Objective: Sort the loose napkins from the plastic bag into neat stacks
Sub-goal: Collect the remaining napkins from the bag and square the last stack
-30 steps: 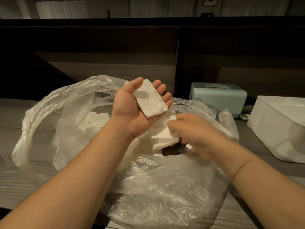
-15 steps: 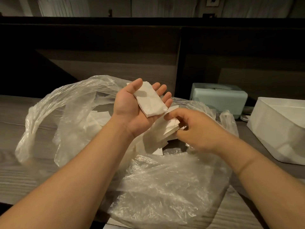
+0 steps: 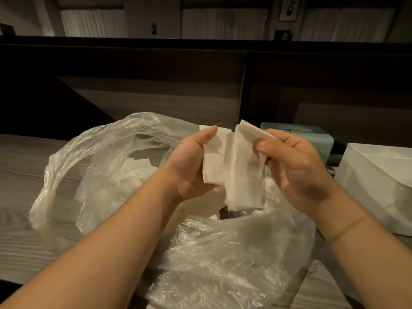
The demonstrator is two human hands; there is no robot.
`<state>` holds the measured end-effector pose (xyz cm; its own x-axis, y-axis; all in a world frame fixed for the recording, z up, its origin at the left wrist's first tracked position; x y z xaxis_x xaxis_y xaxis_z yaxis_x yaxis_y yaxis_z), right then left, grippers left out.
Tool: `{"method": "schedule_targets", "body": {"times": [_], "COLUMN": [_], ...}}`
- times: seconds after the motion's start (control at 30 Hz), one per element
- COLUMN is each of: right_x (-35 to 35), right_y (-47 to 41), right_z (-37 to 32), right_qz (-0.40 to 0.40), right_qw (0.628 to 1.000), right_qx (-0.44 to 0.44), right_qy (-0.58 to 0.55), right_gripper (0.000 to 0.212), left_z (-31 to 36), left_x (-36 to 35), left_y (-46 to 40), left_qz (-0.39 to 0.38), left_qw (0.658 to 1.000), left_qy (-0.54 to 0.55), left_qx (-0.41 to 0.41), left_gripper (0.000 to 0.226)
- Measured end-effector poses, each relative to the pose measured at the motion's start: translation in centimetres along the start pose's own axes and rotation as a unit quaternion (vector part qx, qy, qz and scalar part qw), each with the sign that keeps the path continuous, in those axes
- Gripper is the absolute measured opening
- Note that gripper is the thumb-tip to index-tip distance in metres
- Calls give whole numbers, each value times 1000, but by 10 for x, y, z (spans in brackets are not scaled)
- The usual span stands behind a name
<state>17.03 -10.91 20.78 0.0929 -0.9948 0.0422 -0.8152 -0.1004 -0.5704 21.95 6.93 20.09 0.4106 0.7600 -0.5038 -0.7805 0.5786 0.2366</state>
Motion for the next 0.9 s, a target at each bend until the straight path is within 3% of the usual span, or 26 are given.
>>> {"method": "schedule_targets", "body": {"times": [0.23,0.47,0.9], "right_x": [-1,-1,-4], "right_y": [-1,-3,-5], "right_z": [9,14,18], "right_qz": [59,104,143], "right_qw": [996,987,984], "right_qx": [-69,-108,-88], "right_qy": [18,55,64], "right_gripper": [16,13,9], "left_z": [-10,-12,-13], "left_x": [-1,3,-3], "left_y": [-4,-10,-6], "left_qz": [-106,-92,-32], "left_qw": [990,991,997], "left_qy": [-66,-54,-54], "left_qx": [65,80,54], "left_gripper": [65,70,75]}}
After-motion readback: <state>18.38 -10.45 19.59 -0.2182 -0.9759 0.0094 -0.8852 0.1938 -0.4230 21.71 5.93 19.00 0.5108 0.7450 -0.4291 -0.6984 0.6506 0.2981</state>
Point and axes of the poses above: each hand's wrist, its own y-axis away from the middle knuckle, its own x-axis out of the back of the hand, z = x × y, the point moved 1 cm from there along -y, towards the middle knuckle, and after that the axes turned 10 degrees about x, right-handed, at the moved point
